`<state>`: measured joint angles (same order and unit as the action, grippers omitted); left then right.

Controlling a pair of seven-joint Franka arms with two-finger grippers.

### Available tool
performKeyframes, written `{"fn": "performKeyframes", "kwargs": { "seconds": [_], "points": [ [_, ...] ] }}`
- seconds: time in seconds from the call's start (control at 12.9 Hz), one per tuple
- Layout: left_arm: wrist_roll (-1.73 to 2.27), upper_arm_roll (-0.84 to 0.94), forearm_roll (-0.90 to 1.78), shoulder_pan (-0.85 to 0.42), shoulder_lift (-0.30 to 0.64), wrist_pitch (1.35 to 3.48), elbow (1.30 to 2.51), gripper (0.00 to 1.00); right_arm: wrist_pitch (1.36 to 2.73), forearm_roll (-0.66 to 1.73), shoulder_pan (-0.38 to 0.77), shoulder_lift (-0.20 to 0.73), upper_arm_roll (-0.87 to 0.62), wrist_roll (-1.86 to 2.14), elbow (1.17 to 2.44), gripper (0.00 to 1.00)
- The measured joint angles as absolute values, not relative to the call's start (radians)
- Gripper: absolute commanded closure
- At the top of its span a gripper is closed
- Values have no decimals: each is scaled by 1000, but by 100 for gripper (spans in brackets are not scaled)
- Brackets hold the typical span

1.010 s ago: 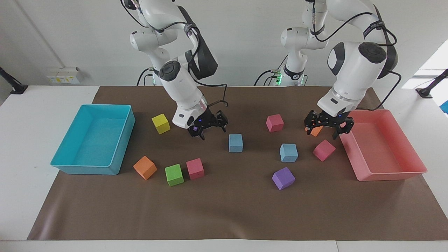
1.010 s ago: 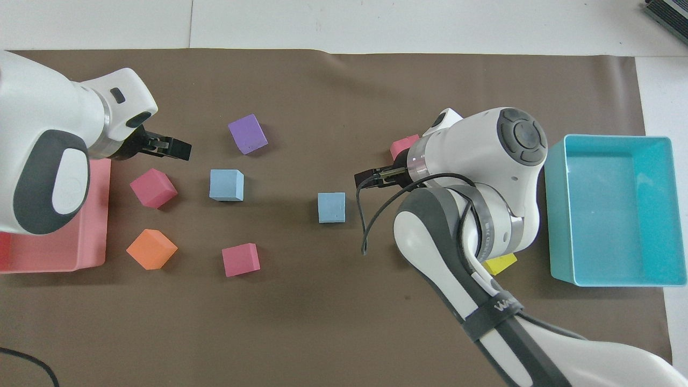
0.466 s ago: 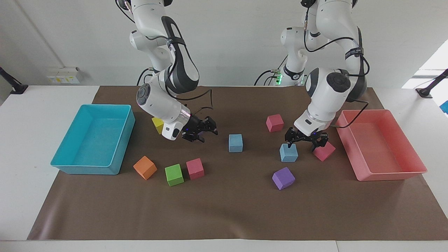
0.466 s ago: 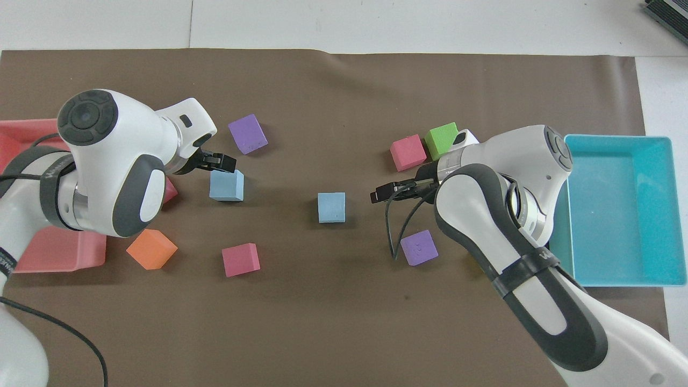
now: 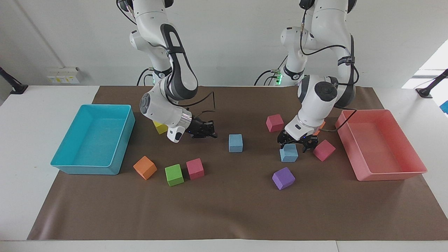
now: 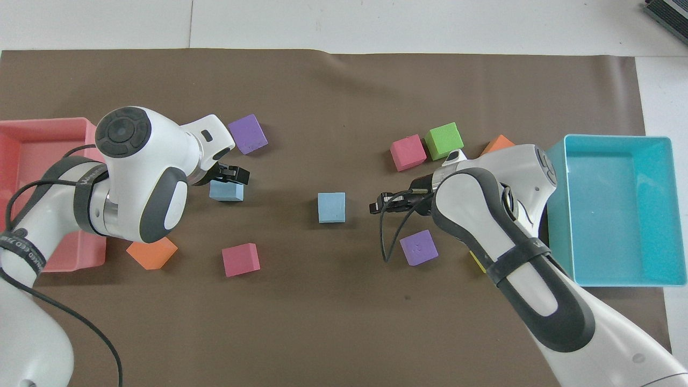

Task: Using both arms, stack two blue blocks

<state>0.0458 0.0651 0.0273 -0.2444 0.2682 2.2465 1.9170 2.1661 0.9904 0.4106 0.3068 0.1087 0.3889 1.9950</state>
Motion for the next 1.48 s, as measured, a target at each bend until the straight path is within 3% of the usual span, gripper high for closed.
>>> {"fn": "performKeyframes", "kwargs": {
  "seconds": [0.7, 1.17, 1.24, 1.32, 1.4, 1.48],
  "points": [
    [90, 65, 21, -263, 344, 2305, 1936, 0, 2156, 1194, 400, 406, 109, 607, 1979, 100],
    [139, 63, 20, -263, 344, 2309, 1970, 0, 2146, 1217, 401, 408, 106, 615, 1973, 100],
    [142, 63, 20, -263, 344, 2309, 1970, 10, 2146, 1218, 402, 408, 104, 615, 1972, 100],
    [147, 63, 20, -263, 344, 2309, 1970, 63, 2146, 1218, 404, 408, 103, 615, 1971, 100],
    [152, 63, 20, -263, 344, 2309, 1970, 90, 2149, 1218, 405, 408, 103, 615, 1970, 100],
    [159, 63, 20, -263, 343, 2309, 1970, 100, 2159, 1218, 409, 409, 103, 615, 1970, 100]
  ]
}}
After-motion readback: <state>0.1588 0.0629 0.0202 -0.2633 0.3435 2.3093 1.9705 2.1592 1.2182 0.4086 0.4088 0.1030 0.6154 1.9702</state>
